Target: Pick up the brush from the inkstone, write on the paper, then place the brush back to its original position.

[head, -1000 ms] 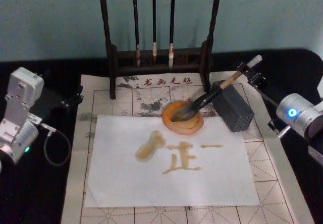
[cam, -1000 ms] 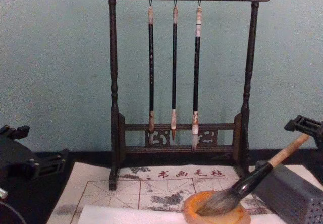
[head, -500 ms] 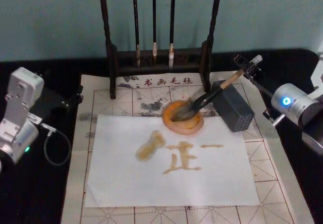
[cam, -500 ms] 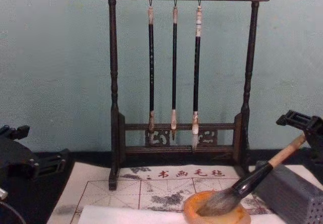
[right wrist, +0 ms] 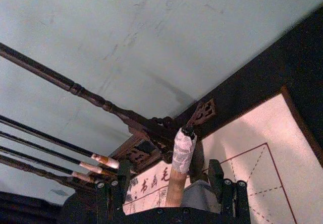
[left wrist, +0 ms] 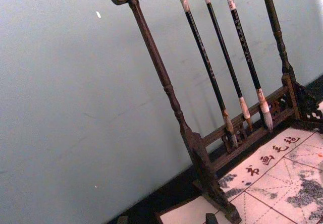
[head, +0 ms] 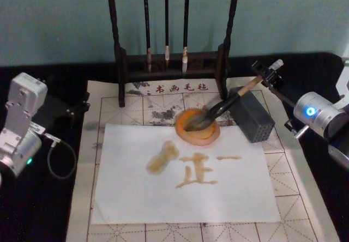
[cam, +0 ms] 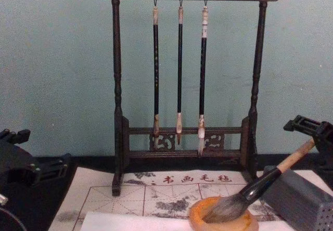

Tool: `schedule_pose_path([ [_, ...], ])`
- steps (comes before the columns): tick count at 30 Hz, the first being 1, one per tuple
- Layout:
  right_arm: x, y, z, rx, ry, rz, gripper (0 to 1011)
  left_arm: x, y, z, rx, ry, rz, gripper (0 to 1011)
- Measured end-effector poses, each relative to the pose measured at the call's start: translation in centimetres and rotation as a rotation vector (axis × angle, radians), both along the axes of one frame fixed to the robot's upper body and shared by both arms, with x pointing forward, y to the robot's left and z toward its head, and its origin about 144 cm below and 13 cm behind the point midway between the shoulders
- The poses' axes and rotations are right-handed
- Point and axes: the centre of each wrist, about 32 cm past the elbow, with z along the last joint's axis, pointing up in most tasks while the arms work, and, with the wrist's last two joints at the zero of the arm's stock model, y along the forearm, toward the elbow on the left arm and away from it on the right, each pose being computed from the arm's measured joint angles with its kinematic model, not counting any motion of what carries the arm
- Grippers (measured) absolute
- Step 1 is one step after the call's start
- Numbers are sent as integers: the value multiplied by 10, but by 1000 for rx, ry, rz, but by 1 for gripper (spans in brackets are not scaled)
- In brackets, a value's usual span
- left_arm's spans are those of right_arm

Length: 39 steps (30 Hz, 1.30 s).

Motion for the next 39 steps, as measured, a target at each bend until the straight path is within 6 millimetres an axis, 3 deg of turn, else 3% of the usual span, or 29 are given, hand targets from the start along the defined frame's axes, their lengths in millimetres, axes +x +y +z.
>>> schedule_pose_path([
  [39, -3, 15, 0, -16, -13, -23, 1000, 0, 0, 0, 0, 0, 0, 1001],
])
